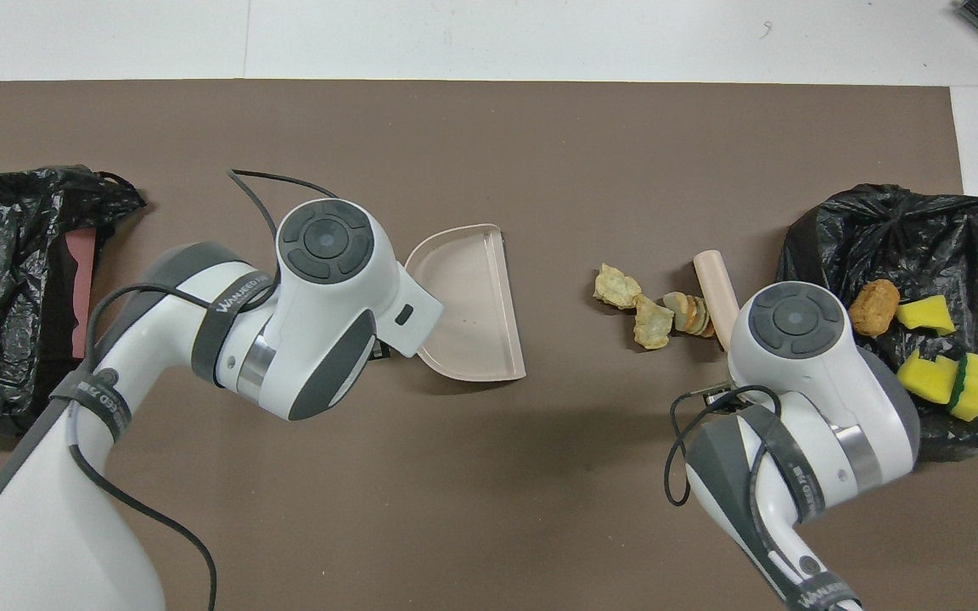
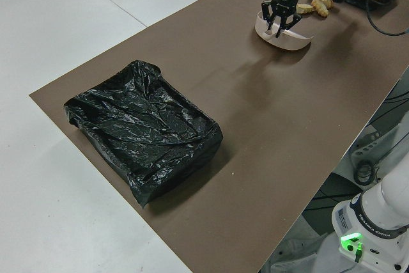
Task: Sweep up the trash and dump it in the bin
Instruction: 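Sweep the bread scraps toward the dustpan with the right gripper's brush, then brush the bread scraps into the dustpan held by the left gripper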
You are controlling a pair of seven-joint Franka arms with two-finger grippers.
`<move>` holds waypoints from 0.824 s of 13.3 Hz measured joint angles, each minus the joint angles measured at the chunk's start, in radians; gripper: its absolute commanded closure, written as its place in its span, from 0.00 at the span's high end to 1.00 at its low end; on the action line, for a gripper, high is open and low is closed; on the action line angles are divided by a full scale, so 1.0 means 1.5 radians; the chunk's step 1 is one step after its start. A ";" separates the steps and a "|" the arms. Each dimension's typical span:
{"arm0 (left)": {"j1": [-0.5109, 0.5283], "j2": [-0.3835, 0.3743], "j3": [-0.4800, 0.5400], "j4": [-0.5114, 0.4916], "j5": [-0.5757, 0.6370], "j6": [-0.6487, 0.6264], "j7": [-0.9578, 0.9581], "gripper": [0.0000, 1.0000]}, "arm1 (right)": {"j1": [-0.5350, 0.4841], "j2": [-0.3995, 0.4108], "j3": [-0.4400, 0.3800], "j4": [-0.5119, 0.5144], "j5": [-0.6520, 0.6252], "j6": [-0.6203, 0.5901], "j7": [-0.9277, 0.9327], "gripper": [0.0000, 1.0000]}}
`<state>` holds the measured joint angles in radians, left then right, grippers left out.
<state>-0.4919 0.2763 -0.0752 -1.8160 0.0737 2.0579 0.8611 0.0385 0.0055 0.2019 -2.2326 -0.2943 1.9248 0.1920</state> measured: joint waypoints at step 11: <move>-0.016 -0.045 0.002 -0.090 0.000 0.062 -0.016 0.00 | 0.100 0.032 0.002 0.003 0.196 0.042 -0.004 0.00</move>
<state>-0.5159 0.2092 -0.0719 -1.9517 0.0737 2.1515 0.8364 0.1881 0.0531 0.2049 -2.2276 0.0001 1.9883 0.1863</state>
